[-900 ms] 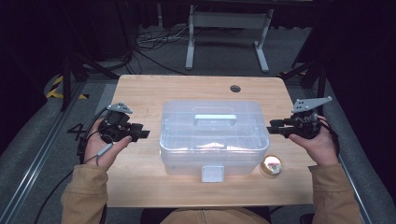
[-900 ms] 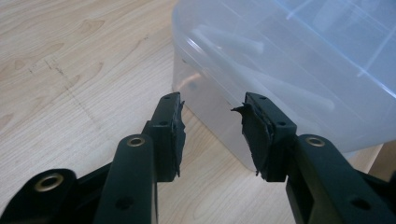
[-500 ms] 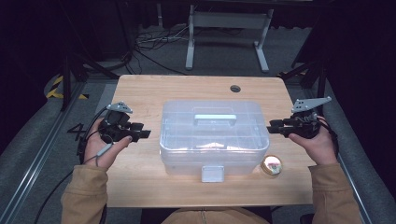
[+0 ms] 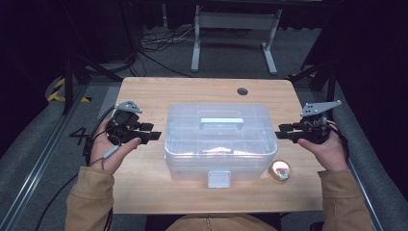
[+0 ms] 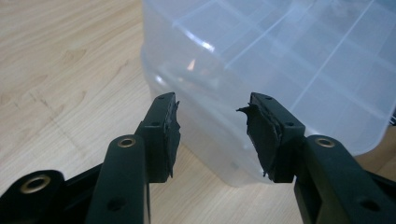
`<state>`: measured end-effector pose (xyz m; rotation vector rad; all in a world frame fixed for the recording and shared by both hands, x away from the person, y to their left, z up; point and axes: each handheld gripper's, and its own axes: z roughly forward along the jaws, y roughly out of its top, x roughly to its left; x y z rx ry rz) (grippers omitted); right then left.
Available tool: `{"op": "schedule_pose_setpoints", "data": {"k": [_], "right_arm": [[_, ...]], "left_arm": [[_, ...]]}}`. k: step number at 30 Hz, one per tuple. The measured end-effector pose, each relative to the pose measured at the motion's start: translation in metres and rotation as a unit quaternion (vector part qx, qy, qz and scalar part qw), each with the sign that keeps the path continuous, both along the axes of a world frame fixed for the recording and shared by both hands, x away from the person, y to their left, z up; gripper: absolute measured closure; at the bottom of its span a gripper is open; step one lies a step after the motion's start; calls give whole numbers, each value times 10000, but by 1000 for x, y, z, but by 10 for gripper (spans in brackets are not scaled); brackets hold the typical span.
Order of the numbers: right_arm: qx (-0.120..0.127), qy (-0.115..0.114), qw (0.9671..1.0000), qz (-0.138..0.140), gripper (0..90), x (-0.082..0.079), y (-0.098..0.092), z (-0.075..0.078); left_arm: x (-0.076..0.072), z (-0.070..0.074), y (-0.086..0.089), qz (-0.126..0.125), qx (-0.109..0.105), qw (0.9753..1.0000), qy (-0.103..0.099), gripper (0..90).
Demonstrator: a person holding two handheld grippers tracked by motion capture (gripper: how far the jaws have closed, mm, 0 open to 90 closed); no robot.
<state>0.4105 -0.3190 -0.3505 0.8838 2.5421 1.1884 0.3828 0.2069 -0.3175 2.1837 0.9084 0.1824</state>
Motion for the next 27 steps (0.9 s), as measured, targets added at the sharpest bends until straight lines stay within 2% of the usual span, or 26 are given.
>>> {"op": "schedule_pose_setpoints", "data": {"k": [6,10,13,15,16,27], "right_arm": [[93,-11,9999,-45,624,-4,-5,3],[128,-6,9999,-81,618,-6,-7,3],[141,-5,9998,-103,617,-8,-8,3],[161,-8,9998,-125,615,-10,-10,2],[161,-8,9998,-125,615,-10,-10,2],[200,6,9996,-195,605,-14,-16,2]], "left_arm": [[3,10,-16,-272,-85,9996,-34,530],[8,13,-30,-503,26,9987,-54,526],[10,16,-36,-604,18,9982,-40,524],[13,20,-47,-767,49,9970,-52,521],[13,20,-47,-767,49,9970,-52,520],[24,20,-91,-1231,156,9923,48,516]]}}
